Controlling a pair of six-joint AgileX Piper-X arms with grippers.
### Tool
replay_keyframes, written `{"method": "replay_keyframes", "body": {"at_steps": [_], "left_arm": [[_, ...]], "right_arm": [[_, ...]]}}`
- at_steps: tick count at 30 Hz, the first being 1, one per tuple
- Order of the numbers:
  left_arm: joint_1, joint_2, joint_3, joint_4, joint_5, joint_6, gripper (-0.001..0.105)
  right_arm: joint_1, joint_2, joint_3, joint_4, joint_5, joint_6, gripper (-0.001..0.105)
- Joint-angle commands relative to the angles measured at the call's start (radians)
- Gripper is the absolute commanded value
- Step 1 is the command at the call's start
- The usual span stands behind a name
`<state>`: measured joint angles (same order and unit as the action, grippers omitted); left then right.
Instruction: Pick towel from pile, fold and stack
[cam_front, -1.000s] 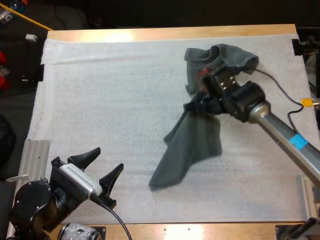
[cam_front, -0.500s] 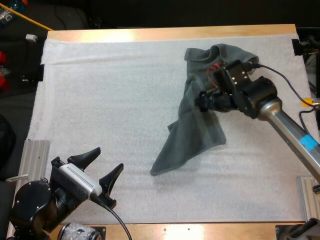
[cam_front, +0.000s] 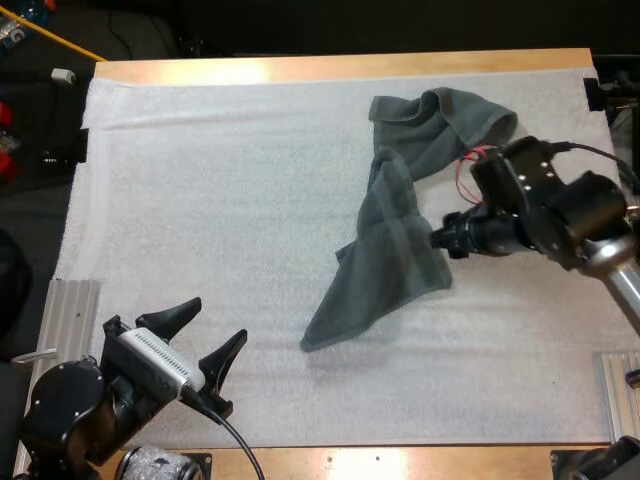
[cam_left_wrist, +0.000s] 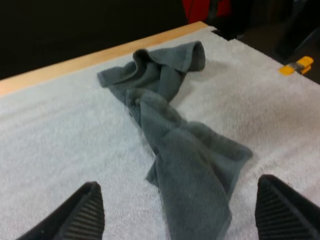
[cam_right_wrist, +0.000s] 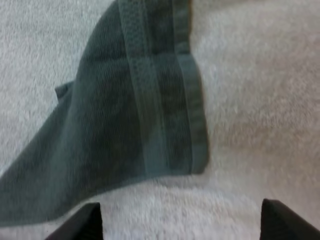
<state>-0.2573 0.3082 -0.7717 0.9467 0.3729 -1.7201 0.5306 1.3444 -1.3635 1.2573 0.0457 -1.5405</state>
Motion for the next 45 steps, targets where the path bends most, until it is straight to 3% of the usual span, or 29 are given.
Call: {"method": "replay_keyframes", "body": {"at_steps": [1, 7, 18, 21, 28, 41, 43, 45], "left_arm": [[-0.004, -0.001, -0.006, 0.006, 0.006, -0.009, 0.061], [-0.004, -0.001, -0.006, 0.100, 0.006, -0.009, 0.061], [-0.004, -0.001, 0.024, 0.152, 0.006, -0.009, 0.061], [-0.004, -0.001, 0.024, 0.185, 0.006, -0.009, 0.061], [-0.004, -0.001, 0.024, 0.233, 0.006, -0.009, 0.061], [-0.004, -0.001, 0.024, 0.265, 0.006, -0.009, 0.061], [-0.004, -0.001, 0.024, 0.265, 0.006, -0.009, 0.061], [-0.004, -0.001, 0.024, 0.265, 0.006, -0.009, 0.061]], "right_arm": [[-0.004, -0.016, 0.002, 0.015, 0.004, -0.012, 0.062], [-0.004, -0.066, 0.131, -0.022, 0.031, -0.011, 0.062], [-0.011, -0.054, 0.424, -0.366, 0.015, 0.110, 0.062], [-0.047, -0.021, 0.472, -0.418, -0.047, 0.148, 0.062], [-0.141, 0.076, 0.497, -0.539, -0.209, 0.316, 0.062], [-0.142, 0.255, 0.497, -0.648, -0.275, 0.428, 0.061], [-0.142, 0.269, 0.497, -0.662, -0.283, 0.454, 0.057], [-0.142, 0.287, 0.497, -0.666, -0.286, 0.490, 0.046]]}}
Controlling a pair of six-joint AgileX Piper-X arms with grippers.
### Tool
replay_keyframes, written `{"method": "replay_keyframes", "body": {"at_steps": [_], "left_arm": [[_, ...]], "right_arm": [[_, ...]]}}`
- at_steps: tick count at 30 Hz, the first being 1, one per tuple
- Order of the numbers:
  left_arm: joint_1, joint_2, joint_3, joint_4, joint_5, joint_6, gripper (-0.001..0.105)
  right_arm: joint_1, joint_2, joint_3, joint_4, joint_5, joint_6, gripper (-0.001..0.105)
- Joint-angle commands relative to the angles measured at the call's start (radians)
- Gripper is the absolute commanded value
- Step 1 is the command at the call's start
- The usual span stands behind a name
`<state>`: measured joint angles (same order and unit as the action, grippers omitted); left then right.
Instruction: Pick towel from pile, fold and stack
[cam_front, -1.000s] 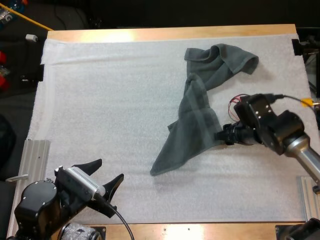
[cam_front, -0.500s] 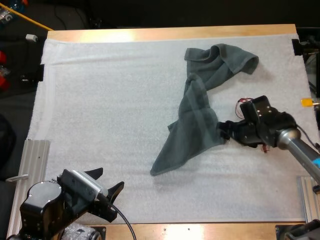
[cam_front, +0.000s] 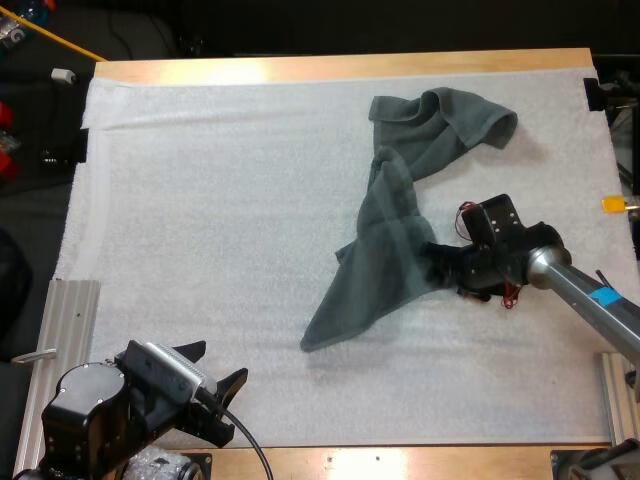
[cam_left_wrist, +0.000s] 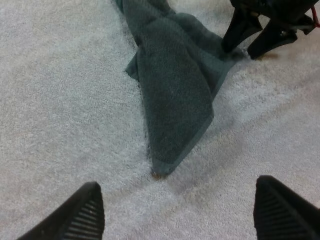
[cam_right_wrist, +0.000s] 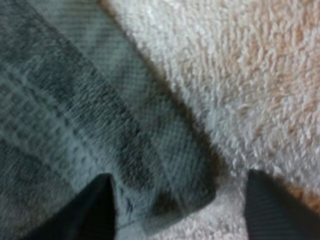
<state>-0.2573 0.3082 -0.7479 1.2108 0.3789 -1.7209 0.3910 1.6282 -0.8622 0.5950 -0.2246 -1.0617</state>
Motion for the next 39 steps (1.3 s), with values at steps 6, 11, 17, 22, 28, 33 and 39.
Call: {"method": "replay_keyframes", "body": {"at_steps": [6, 11, 17, 22, 28, 33, 39], "left_arm": [[-0.004, -0.001, 0.000, 0.001, -0.001, -0.008, 0.061], [-0.004, -0.001, 0.000, 0.001, -0.001, -0.008, 0.061], [-0.004, -0.001, 0.000, 0.001, -0.001, -0.008, 0.061], [-0.004, 0.000, 0.000, 0.001, 0.084, 0.016, 0.061], [-0.004, 0.065, 0.000, -0.002, 0.208, 0.020, 0.061], [-0.004, 0.187, 0.016, -0.059, 0.208, 0.020, 0.061], [-0.004, 0.330, 0.087, -0.149, 0.333, -0.028, 0.061]], "right_arm": [[0.000, 0.031, -0.005, -0.014, -0.018, 0.019, 0.041], [0.000, 0.031, -0.005, -0.014, 0.005, 0.019, 0.022], [0.002, 0.019, -0.005, -0.005, 0.009, -0.016, 0.000], [0.023, -0.045, -0.005, 0.081, 0.035, -0.111, 0.000], [0.034, -0.141, -0.005, 0.279, 0.064, -0.252, 0.000], [0.034, -0.195, -0.005, 0.404, 0.116, -0.332, 0.000], [0.034, -0.218, 0.004, 0.438, 0.113, -0.335, 0.000]]}}
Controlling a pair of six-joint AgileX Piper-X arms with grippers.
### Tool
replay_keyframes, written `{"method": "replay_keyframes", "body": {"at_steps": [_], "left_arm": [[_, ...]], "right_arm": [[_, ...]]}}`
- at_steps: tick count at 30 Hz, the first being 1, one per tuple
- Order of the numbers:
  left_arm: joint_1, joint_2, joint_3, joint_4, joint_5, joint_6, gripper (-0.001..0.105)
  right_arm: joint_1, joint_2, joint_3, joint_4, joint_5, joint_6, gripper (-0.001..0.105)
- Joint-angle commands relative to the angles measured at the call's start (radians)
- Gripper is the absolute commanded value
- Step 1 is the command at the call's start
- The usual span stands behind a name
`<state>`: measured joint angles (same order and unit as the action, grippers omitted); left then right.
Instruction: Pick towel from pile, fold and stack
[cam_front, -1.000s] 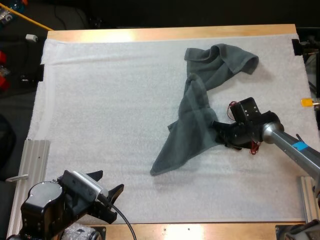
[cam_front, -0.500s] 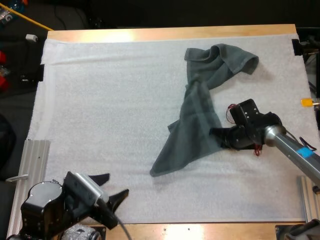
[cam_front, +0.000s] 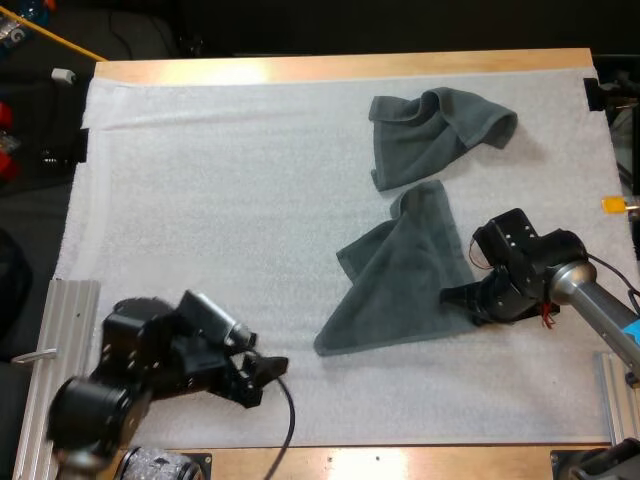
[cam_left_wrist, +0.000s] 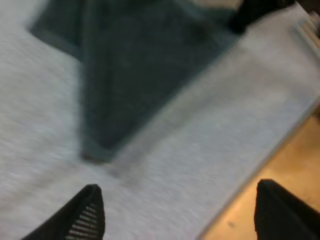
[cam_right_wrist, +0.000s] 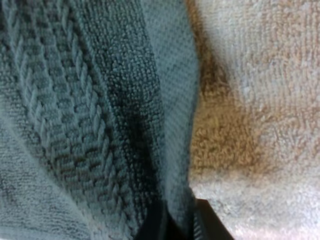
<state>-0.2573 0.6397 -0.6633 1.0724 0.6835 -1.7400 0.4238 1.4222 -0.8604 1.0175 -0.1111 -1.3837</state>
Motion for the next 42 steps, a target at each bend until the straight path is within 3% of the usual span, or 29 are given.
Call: {"method": "replay_keyframes", "body": {"at_steps": [1, 7, 12, 18, 20, 30, 36, 42], "left_arm": [[-0.004, 0.020, 0.009, -0.016, 0.040, -0.020, 0.061], [-0.012, 0.193, 0.041, -0.073, 0.086, -0.074, 0.061], [-0.113, 0.328, 0.041, -0.181, 0.080, -0.133, 0.061], [-0.239, 0.480, 0.041, -0.294, -0.065, -0.248, 0.061], [-0.258, 0.532, 0.041, -0.323, -0.079, -0.272, 0.061], [-0.263, 0.736, 0.041, -0.493, -0.081, -0.388, 0.061], [-0.263, 0.816, 0.037, -0.519, -0.080, -0.403, 0.061], [-0.263, 0.859, 0.035, -0.587, -0.016, -0.439, 0.061]], "right_arm": [[0.002, -0.012, 0.004, 0.019, -0.001, -0.013, 0.000], [0.002, -0.017, 0.044, 0.017, -0.005, -0.013, 0.000], [0.002, -0.017, 0.098, 0.007, -0.005, -0.013, 0.000], [0.002, -0.017, 0.113, -0.014, -0.005, -0.010, 0.000], [0.002, -0.017, 0.113, -0.013, -0.005, -0.009, 0.000], [0.002, -0.017, 0.113, -0.013, -0.005, -0.009, 0.000], [0.002, -0.017, 0.113, -0.018, -0.005, -0.009, 0.000], [0.002, -0.017, 0.113, -0.023, -0.005, -0.009, 0.000]]}}
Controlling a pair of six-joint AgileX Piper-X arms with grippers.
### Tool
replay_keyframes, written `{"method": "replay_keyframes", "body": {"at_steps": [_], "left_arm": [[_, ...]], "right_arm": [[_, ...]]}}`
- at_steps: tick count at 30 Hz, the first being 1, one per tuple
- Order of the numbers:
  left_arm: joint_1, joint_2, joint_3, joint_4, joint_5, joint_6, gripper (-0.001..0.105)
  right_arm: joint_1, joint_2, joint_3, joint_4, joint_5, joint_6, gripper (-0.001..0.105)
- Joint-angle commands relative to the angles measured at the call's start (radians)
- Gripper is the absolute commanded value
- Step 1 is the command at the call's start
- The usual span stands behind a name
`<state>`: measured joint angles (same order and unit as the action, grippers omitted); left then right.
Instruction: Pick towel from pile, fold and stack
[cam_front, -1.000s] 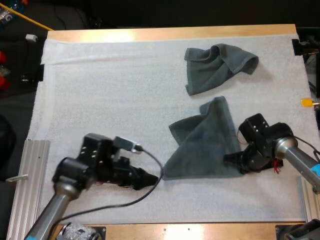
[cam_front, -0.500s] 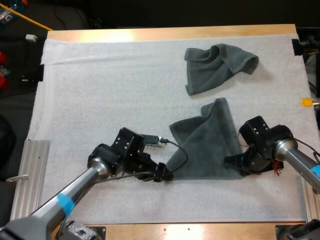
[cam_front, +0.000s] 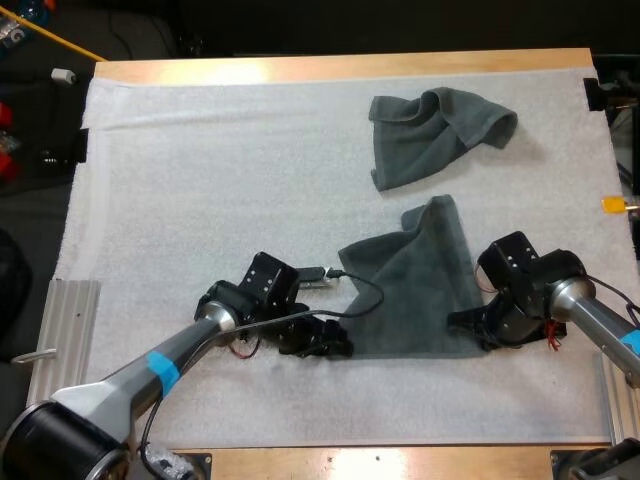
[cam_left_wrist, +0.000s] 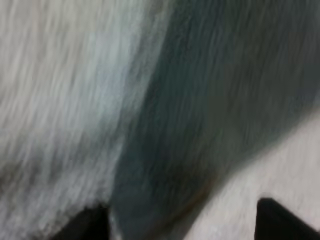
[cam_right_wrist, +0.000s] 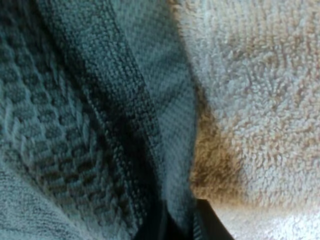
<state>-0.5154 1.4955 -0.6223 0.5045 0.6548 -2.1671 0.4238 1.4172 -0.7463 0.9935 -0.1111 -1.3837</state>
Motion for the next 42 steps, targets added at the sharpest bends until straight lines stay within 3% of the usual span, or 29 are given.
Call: {"method": "replay_keyframes", "body": {"at_steps": [1, 4, 7, 17, 22, 28, 37, 42], "left_arm": [[-0.005, 0.006, -0.005, -0.027, 0.018, -0.013, 0.061], [-0.005, 0.006, -0.005, -0.033, 0.016, -0.012, 0.060], [-0.005, 0.006, -0.005, -0.033, 0.018, -0.012, 0.050], [-0.005, 0.005, -0.005, -0.025, 0.033, -0.012, 0.000], [-0.005, -0.059, -0.008, 0.003, 0.040, 0.009, 0.000], [-0.005, -0.276, -0.044, 0.096, 0.037, 0.051, 0.000], [-0.005, -0.579, -0.225, 0.343, 0.001, 0.112, 0.000], [-0.042, -0.649, -0.294, 0.467, 0.001, 0.138, 0.000]], "right_arm": [[0.002, -0.012, -0.001, 0.001, -0.005, -0.009, 0.000], [0.002, -0.012, -0.001, 0.001, -0.005, -0.009, 0.000], [0.002, -0.012, -0.001, 0.001, -0.005, -0.009, 0.000], [0.002, -0.017, -0.001, -0.011, -0.008, -0.009, 0.000], [0.002, -0.096, -0.002, -0.044, -0.032, -0.011, 0.000], [0.002, -0.323, -0.052, -0.045, -0.021, -0.011, 0.000], [0.008, -0.636, -0.153, 0.031, -0.046, 0.017, 0.000], [0.114, -0.690, -0.224, 0.133, -0.043, 0.051, 0.000]]}}
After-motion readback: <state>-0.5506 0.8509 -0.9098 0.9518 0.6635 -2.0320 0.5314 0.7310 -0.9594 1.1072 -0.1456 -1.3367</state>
